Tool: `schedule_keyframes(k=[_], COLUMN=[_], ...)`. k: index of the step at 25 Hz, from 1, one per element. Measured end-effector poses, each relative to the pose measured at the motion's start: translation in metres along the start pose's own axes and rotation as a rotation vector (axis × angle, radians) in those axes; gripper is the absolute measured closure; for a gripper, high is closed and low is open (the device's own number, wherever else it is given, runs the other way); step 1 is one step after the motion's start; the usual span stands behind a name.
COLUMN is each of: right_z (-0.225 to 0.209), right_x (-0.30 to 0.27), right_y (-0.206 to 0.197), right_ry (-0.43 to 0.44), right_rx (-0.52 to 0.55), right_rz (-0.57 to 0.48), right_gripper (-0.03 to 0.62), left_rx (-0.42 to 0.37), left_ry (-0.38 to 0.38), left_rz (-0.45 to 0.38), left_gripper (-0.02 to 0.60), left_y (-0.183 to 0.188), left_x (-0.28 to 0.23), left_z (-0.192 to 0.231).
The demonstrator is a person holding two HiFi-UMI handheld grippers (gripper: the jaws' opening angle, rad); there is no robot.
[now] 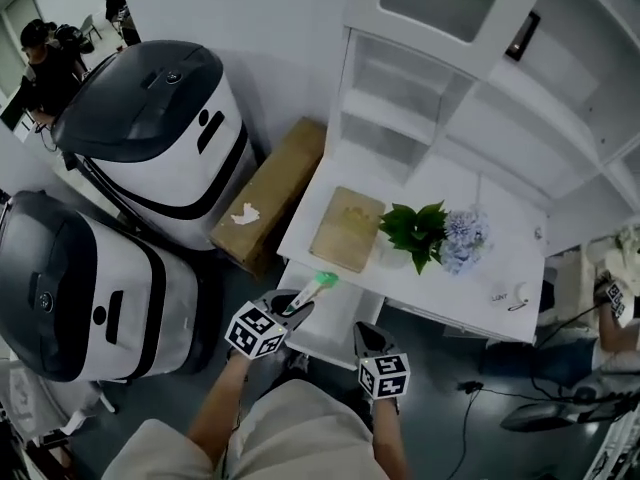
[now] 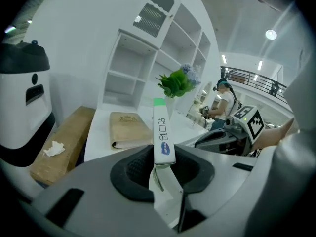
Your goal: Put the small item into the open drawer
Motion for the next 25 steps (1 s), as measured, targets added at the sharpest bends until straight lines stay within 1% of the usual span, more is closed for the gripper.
schedule_keyframes(k=[3, 6, 10, 14, 19, 22, 25], right_z=[-0.005, -0.005, -0.003, -0.001, 0.000, -0.007, -0.012], right_x=[0.001, 0.003, 0.003, 0.005, 0.004, 0.008, 0.007], right_y=[-0.008, -0.018, -0.028, -0.033, -0.045, -0.050, -0.051], right_ry=[-0.052, -0.088, -0.121, -0.150, -0.156, -0.168, -0.176], right_rx=[-0.047, -0.089, -0.139, -0.191, -0.237, -0.273, -0.294], right_rz=[0.006, 0.008, 0.004, -0.011, -0.014, -0.013, -0.021], right_gripper=[0.569, 0.569, 0.569, 0.569, 0.569, 0.569, 0.569], left_rx=[-0.027, -0.076, -0.161, -0.212, -0.272, -0.313, -0.349], left_ry=[-0.079, -0.158, -0.255, -0.353, -0.416, -0.449, -0.472], left_rz=[0.055, 0.128, 0.223, 0.299, 0.348, 0.362, 0.394], left_gripper=[0.477, 0.477, 0.477, 0.477, 0.476, 0.477, 0.477], left_y=[-0.004, -0.010, -0.017, -0.028, -0.035, -0.036, -0.038], left_x=[-0.014, -0.029, -0.049, -0.069, -0.081, -0.086, -0.090], left_z=[0.011, 0.016, 0.015, 0.009, 0.009, 0.008, 0.014])
Point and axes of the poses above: the fingertips, and each gripper's own axes: x backward along the fingers, z to its left, y out of its top, the point moved 10 cm from there along x, backward along the fingers, and after that the axes turned 1 degree about -z, right-handed, at the moved point
